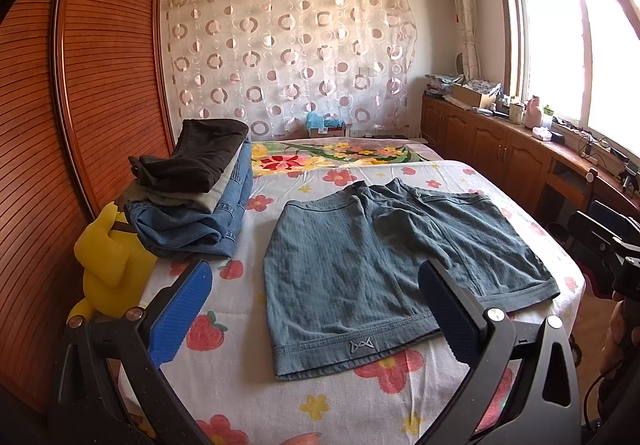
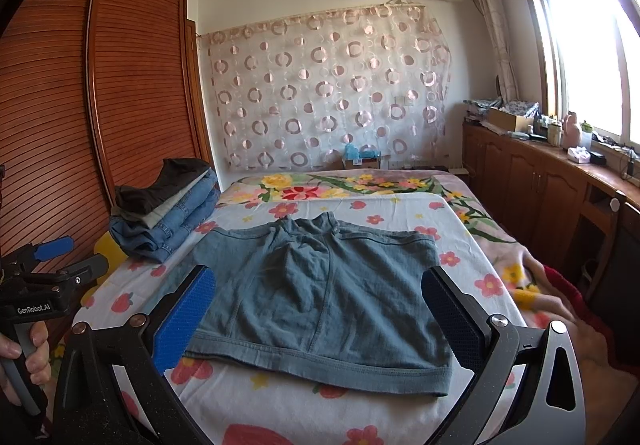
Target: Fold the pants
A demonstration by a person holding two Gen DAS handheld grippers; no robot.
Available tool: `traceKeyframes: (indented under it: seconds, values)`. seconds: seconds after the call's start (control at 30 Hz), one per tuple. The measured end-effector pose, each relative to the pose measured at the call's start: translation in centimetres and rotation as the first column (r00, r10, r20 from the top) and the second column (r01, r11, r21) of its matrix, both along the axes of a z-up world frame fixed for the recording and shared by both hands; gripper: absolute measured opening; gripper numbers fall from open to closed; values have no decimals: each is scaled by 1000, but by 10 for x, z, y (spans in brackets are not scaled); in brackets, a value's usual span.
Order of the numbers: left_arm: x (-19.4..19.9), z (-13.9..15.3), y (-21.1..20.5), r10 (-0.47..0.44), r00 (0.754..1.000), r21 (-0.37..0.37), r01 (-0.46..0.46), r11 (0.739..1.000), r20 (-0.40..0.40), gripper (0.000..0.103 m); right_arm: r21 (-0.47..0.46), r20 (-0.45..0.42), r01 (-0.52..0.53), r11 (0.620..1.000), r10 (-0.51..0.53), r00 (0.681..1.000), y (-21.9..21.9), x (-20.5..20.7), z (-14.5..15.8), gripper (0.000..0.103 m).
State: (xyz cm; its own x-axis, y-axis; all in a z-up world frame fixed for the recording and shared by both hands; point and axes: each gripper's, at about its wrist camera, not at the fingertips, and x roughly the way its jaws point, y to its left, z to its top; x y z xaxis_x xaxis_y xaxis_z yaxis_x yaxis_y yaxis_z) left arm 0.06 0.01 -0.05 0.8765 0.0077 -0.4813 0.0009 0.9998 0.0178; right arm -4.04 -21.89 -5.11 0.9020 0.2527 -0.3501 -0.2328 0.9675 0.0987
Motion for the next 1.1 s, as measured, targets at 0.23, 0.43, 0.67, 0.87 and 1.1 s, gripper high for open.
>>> traceKeyframes:
  seconds: [0.23,0.43,0.67,0.87,1.1]
  values:
    - [0,0,0,0,1000,1,0,1000,0,103,0,0,-1,1000,1,1000,0,0,0,103]
    - [-1,3,-1,0,1000,-1,0,1000,2,103,0,0,-1,1000,1,1000,0,0,0,103]
    - [-1,4,-1,0,1000,1,0,1000,3,103,-1,1,-1,1000,1,1000,1,0,0,103]
    - [-3,8,-1,1,1000,0,-1,1000,5,103,-1,0,-2,1000,2,1000,1,0,0,103]
    - [-3,9,-1,1,1000,1,-1,1000,7,103,-1,0,-2,1000,2,1000,1,0,0,103]
